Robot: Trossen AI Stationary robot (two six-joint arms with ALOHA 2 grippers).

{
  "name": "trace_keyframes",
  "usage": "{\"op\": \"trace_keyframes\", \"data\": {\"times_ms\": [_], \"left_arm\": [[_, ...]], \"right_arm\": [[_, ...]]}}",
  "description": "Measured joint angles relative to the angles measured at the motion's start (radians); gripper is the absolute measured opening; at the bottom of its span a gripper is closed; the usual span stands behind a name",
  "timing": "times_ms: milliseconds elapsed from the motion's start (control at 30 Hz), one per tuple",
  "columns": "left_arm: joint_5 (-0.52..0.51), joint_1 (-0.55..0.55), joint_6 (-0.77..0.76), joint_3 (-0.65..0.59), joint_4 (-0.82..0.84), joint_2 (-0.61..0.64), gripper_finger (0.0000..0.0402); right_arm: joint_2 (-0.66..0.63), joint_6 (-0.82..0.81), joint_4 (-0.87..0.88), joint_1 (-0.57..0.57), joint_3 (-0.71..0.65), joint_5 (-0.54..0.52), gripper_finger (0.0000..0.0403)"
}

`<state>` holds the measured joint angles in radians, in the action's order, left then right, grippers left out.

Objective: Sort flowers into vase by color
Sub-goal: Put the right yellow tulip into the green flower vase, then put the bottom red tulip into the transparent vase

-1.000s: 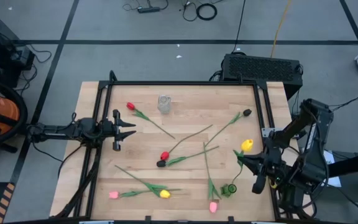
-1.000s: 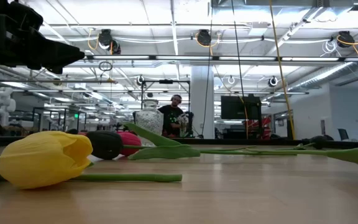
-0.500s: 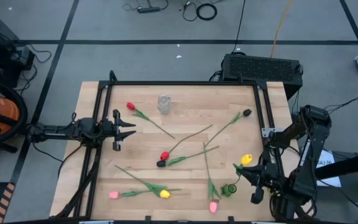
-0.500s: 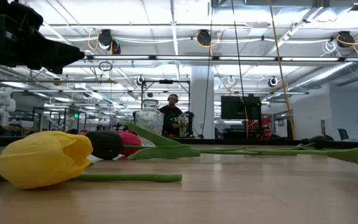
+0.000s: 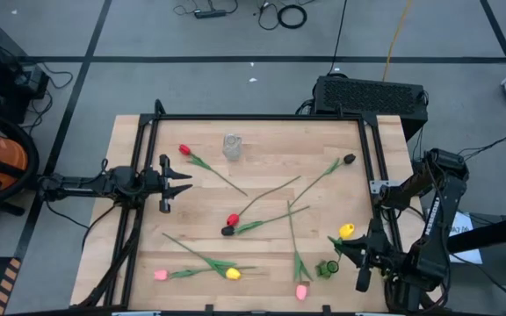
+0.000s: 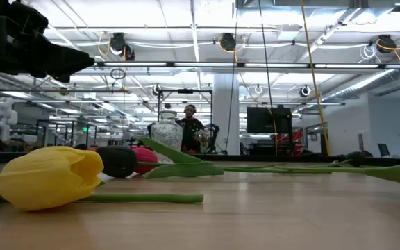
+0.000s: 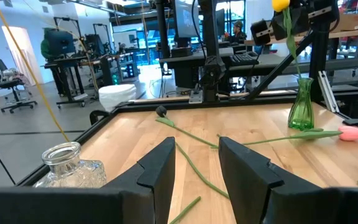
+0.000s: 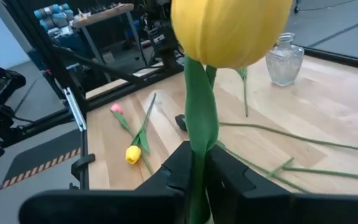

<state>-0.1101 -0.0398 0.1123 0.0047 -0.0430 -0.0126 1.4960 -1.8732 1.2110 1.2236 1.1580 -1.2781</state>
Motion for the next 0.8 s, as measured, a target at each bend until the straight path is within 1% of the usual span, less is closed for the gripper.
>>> {"op": "trace_keyframes", "data": {"times_ms": [100, 200, 333, 500, 667, 733, 800], "left_arm": [[0.0, 0.0, 0.0, 0.0, 0.0, 0.0, 0.0132], [0.0, 0.0, 0.0, 0.0, 0.0, 0.0, 0.0132], [0.0, 0.0, 0.0, 0.0, 0.0, 0.0, 0.0132], [0.0, 0.0, 0.0, 0.0, 0.0, 0.0, 0.0132], [0.0, 0.0, 0.0, 0.0, 0.0, 0.0, 0.0132], [0.0, 0.0, 0.0, 0.0, 0.0, 0.0, 0.0132], [0.0, 0.0, 0.0, 0.0, 0.0, 0.0, 0.0132]], "right_arm": [[-0.015, 0.016, -0.032, 0.0, 0.0, 0.001, 0.0038], [-0.038, 0.068, -0.073, 0.0, 0.0, 0.001, 0.0048], [-0.067, 0.111, -0.098, 0.0, 0.0, 0.011, 0.0071], [-0.102, 0.106, -0.098, 0.0, 0.0, 0.115, 0.0103], [-0.143, 0.106, -0.115, 0.0, 0.0, 0.171, 0.0131], [-0.165, 0.105, -0.116, 0.0, 0.0, 0.233, 0.0138], [-0.188, 0.105, -0.115, 0.0, 0.005, 0.317, 0.0143]]}}
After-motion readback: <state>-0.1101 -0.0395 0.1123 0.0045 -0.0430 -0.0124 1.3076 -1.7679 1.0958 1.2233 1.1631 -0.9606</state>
